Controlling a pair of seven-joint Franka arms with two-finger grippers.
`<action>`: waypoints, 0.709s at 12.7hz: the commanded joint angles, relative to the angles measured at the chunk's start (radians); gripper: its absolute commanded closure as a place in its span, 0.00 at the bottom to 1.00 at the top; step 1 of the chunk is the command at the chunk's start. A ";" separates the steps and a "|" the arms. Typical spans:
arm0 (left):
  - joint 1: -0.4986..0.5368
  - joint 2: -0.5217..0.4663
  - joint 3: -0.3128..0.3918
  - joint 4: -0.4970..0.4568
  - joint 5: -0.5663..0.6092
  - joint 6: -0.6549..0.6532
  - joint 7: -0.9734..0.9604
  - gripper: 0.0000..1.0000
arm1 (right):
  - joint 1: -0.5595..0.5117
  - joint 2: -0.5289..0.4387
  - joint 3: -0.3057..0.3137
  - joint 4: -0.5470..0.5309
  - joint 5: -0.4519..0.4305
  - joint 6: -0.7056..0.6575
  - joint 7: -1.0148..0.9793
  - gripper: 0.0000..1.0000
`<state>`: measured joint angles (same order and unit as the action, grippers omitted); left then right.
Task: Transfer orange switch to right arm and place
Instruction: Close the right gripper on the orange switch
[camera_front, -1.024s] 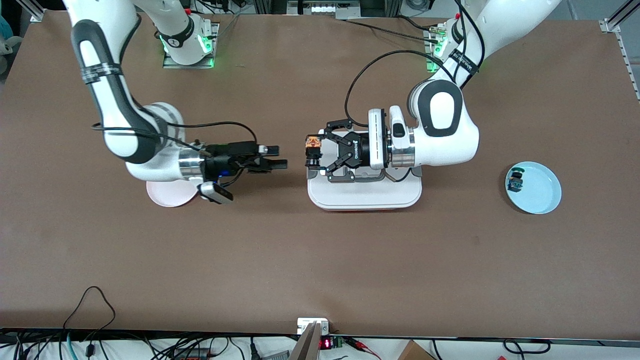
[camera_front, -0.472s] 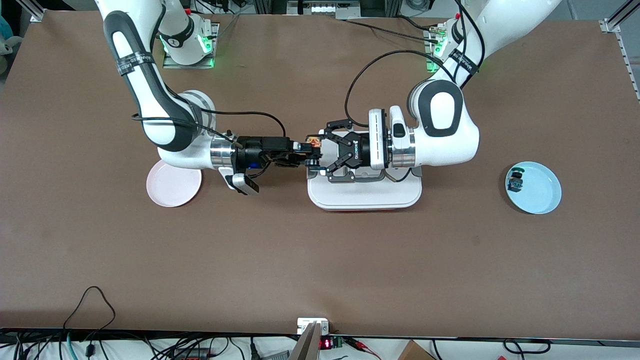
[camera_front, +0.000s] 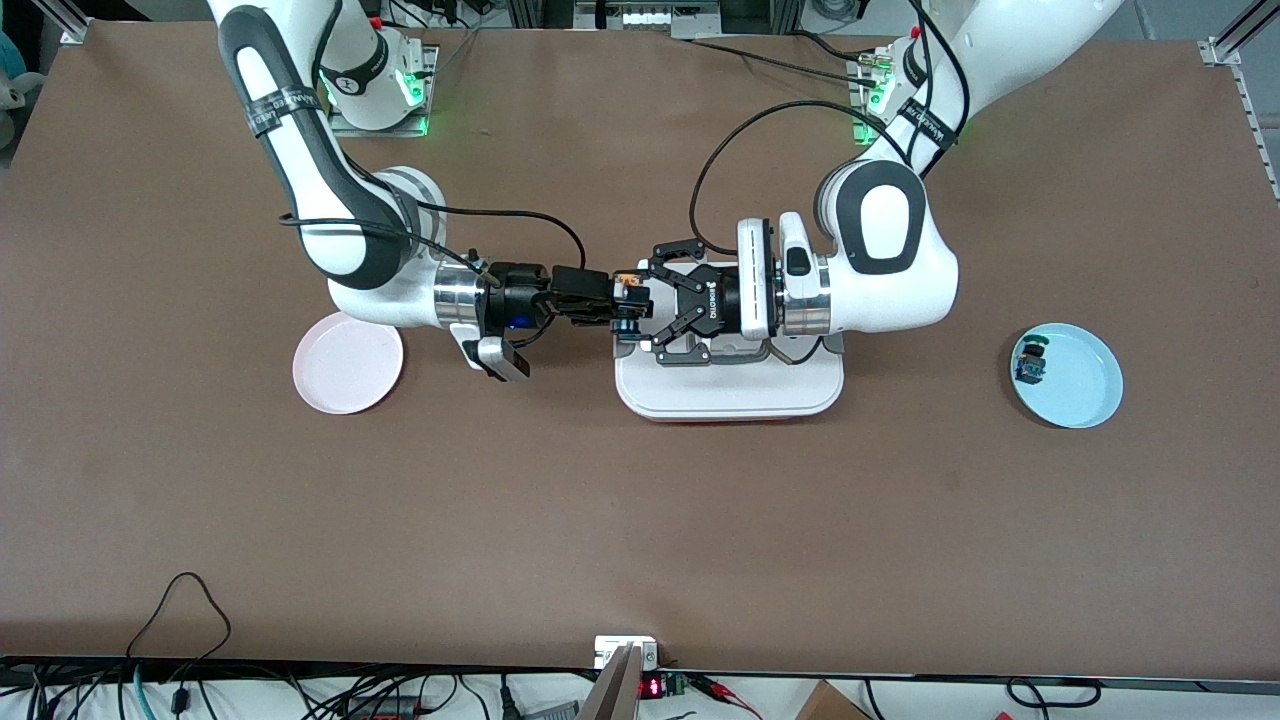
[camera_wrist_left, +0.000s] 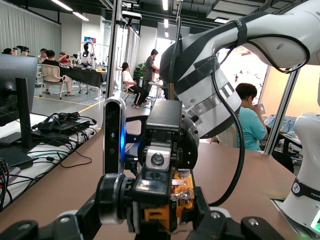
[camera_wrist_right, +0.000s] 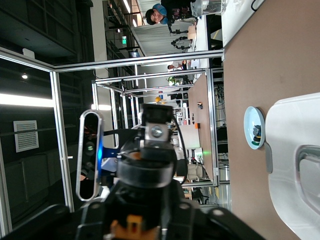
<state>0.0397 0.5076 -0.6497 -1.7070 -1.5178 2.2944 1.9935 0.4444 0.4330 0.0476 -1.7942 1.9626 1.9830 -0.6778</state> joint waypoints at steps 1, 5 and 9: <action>0.014 -0.004 -0.018 0.000 -0.042 -0.003 0.033 1.00 | 0.007 -0.016 -0.006 -0.014 0.013 0.013 -0.008 0.88; 0.014 -0.004 -0.018 0.001 -0.042 -0.003 0.031 1.00 | 0.002 -0.016 -0.008 -0.014 0.013 0.008 -0.006 1.00; 0.014 -0.009 -0.019 -0.006 -0.065 -0.019 0.044 0.00 | -0.009 -0.016 -0.008 -0.011 0.012 0.005 0.000 1.00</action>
<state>0.0401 0.5076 -0.6510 -1.7060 -1.5249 2.2925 2.0013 0.4443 0.4314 0.0462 -1.7947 1.9625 1.9858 -0.6720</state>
